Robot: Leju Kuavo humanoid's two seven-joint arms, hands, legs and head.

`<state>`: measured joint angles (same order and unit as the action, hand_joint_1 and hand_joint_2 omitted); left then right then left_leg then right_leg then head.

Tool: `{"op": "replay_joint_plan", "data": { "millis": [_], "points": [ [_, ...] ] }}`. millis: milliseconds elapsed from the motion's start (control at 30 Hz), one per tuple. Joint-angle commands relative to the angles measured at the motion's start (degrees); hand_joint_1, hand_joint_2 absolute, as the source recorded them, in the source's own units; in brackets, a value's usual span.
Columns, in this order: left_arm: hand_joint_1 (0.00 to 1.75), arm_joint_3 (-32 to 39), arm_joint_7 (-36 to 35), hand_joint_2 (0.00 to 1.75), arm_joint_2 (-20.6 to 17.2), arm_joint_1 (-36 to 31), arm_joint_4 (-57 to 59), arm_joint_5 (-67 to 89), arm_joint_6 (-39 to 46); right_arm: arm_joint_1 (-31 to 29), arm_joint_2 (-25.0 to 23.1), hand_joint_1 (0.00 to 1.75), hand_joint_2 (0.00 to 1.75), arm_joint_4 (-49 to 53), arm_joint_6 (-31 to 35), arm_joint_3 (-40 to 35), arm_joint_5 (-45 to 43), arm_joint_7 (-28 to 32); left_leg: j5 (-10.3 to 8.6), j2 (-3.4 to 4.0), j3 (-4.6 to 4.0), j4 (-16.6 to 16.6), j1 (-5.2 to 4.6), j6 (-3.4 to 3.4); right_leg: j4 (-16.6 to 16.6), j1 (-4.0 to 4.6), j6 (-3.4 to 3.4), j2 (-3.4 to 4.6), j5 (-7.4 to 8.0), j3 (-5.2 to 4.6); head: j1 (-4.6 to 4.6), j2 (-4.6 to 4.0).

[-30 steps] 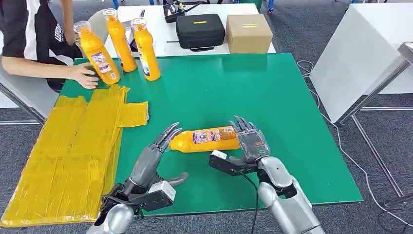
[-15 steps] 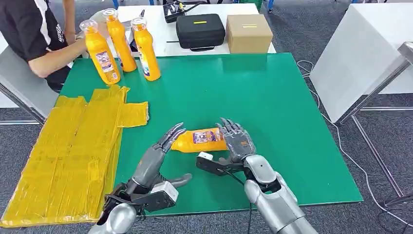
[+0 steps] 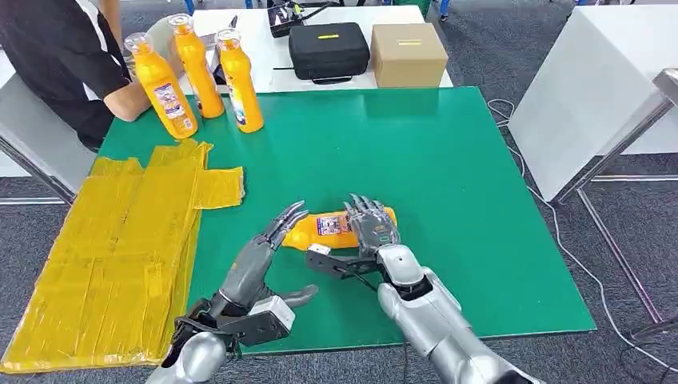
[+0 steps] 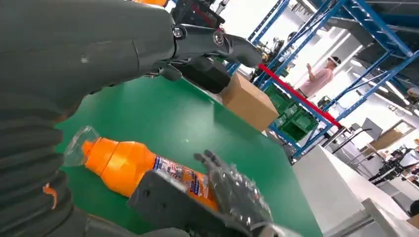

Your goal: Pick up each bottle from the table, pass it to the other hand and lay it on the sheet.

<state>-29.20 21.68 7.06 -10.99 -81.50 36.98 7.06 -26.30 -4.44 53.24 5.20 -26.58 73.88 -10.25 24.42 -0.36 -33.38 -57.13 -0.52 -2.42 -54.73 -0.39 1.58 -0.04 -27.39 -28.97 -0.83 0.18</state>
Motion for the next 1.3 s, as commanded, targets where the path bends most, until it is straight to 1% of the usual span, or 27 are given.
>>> {"op": "replay_joint_plan", "data": {
  "millis": [33,100,133,367,433,500,533,567,600,633,667,700,833,867,900,1033,1100,1233,1300],
  "points": [
    [0.00,0.67,-0.55,1.75,-0.37,-0.69,2.21,-0.44,-0.63,-8.32,-1.84,0.00,1.75,-15.39,0.70,1.07,1.57,-2.41,0.09,0.18,0.26,0.03,0.05,0.21,0.07,0.04,-0.06,0.15,-0.02,0.23,0.00,0.00],
    [0.00,0.93,-0.55,1.75,-0.24,-0.80,2.52,-0.50,-0.65,-8.70,-1.93,0.00,1.75,-16.88,1.07,1.32,2.14,-2.70,0.01,0.07,0.08,0.03,0.01,0.09,0.05,0.01,-0.02,0.05,0.01,0.07,0.00,0.00],
    [0.00,0.93,-0.55,1.75,-0.24,-0.80,2.52,-0.50,-0.65,-8.70,-1.93,0.00,1.75,-16.88,1.07,1.32,2.14,-2.70,0.04,0.08,0.19,0.05,0.03,0.16,0.08,0.02,-0.04,0.05,-0.01,0.19,0.00,0.00],
    [0.00,1.56,-0.73,1.75,-0.50,-0.73,2.21,-0.84,-0.68,-9.83,-1.96,0.00,1.75,-19.91,0.67,2.77,2.35,-3.21,0.03,0.04,0.12,0.03,0.01,0.13,0.04,0.00,-0.03,0.03,-0.01,0.12,-0.02,0.00],
    [0.00,1.73,-0.77,1.75,-0.52,-0.72,2.18,-0.92,-0.72,-10.31,-2.16,0.00,1.75,-21.12,0.59,3.16,2.24,-2.79,0.03,0.09,0.16,0.04,0.02,0.14,0.06,0.02,-0.03,0.04,0.00,0.15,0.00,0.00],
    [0.00,1.95,-0.86,1.75,-0.33,-0.90,2.29,-1.00,-0.83,-11.21,-2.76,0.00,1.75,-23.32,-0.91,4.08,1.51,-1.81,0.00,0.03,0.12,0.03,0.02,0.12,0.05,0.02,-0.03,-0.01,0.00,0.12,0.00,0.00],
    [0.00,2.02,-0.95,1.75,-0.32,-0.98,2.24,-1.05,-0.93,-11.38,-2.93,0.05,1.75,-23.86,-1.32,4.52,1.11,-0.98,0.00,0.02,0.17,0.04,0.02,0.15,0.06,0.01,-0.03,-0.01,0.00,0.17,0.00,0.00],
    [0.00,2.02,-0.95,1.75,-0.32,-0.98,2.24,-1.05,-0.93,-11.38,-2.93,0.28,1.75,-23.86,-1.32,4.52,1.11,-0.98,0.00,0.04,0.12,0.03,0.02,0.12,0.05,0.02,-0.02,0.02,0.01,0.12,0.00,0.00],
    [0.00,2.02,-0.95,1.75,-0.32,-0.98,2.24,-1.05,-0.93,-11.38,-2.93,0.28,1.75,-23.86,-1.32,4.52,1.11,-0.98,0.01,0.09,0.19,0.05,0.03,0.16,0.07,0.02,-0.04,0.05,0.01,0.18,0.00,0.00],
    [0.00,2.17,-1.06,1.75,-0.46,-1.06,1.95,-1.13,-1.03,-11.51,-2.98,1.34,1.75,-24.33,-1.72,4.60,0.95,-0.26,0.01,0.09,0.21,0.05,0.03,0.13,0.08,0.02,-0.03,0.04,0.01,0.20,0.00,0.00],
    [0.00,2.31,-1.14,1.75,-0.54,-1.08,1.78,-1.20,-1.08,-11.65,-3.00,1.59,1.75,-24.64,-1.98,4.63,0.88,0.03,0.01,0.09,0.27,0.06,0.04,0.16,0.09,0.03,-0.04,0.03,0.01,0.27,0.00,0.02],
    [0.00,2.57,-1.24,1.75,-0.63,-1.04,1.56,-1.27,-1.11,-11.79,-3.05,1.73,1.75,-25.07,-2.26,4.69,0.72,0.58,0.01,0.06,0.28,0.04,0.04,0.19,0.08,0.03,-0.05,0.00,0.00,0.29,0.00,0.00],
    [0.00,2.84,-1.29,1.75,-0.72,-0.95,1.55,-1.32,-1.15,-11.60,-3.15,1.75,1.75,-25.44,-2.29,4.89,0.38,1.12,-0.01,0.02,0.22,0.04,0.03,0.10,0.06,0.02,-0.03,-0.01,0.01,0.22,0.00,0.00],
    [0.00,2.91,-1.29,1.75,-0.62,-0.91,1.65,-1.34,-1.20,-11.70,-3.12,1.75,1.75,-25.72,-2.42,4.96,0.22,1.25,0.01,0.01,0.28,0.06,0.04,0.16,0.10,0.03,-0.05,-0.04,-0.01,0.31,-0.02,0.00],
    [0.00,3.00,-1.29,1.75,-0.49,-0.94,1.84,-1.35,-1.25,-11.81,-3.15,1.75,1.75,-26.03,-2.48,5.06,0.04,1.44,-0.01,0.00,0.23,0.03,0.00,0.07,0.05,0.00,-0.02,-0.02,0.00,0.23,0.00,0.02],
    [0.00,3.18,-1.25,1.75,0.00,-1.06,2.43,-1.34,-1.45,-11.94,-3.23,1.75,1.75,-26.66,-2.28,5.73,-0.48,1.91,0.01,-0.01,0.34,0.07,0.05,0.16,0.12,0.04,-0.04,-0.05,-0.01,0.37,0.00,0.00],
    [0.00,3.30,-1.25,1.75,0.06,-1.01,2.38,-1.34,-1.50,-11.54,-3.18,1.75,1.75,-25.87,-0.45,6.52,-1.52,3.46,-0.01,-0.03,0.29,0.06,0.03,0.11,0.09,0.02,-0.03,-0.06,0.00,0.31,-0.02,0.00],
    [0.00,3.44,-1.25,1.75,-0.08,-0.85,2.07,-1.33,-1.58,-11.27,-3.20,1.75,1.75,-24.97,0.26,6.76,-1.83,3.82,-0.01,-0.03,0.32,0.06,0.04,0.13,0.11,0.03,-0.03,-0.06,0.00,0.33,0.00,0.00],
    [0.00,3.83,-1.12,1.75,-0.30,-0.41,1.39,-1.29,-1.56,-9.68,-3.58,1.75,1.75,-21.47,3.97,8.69,-4.86,6.77,0.02,0.03,0.36,0.07,0.06,0.19,0.13,0.05,-0.05,-0.02,0.00,0.37,-0.02,0.00]
  ]
}}
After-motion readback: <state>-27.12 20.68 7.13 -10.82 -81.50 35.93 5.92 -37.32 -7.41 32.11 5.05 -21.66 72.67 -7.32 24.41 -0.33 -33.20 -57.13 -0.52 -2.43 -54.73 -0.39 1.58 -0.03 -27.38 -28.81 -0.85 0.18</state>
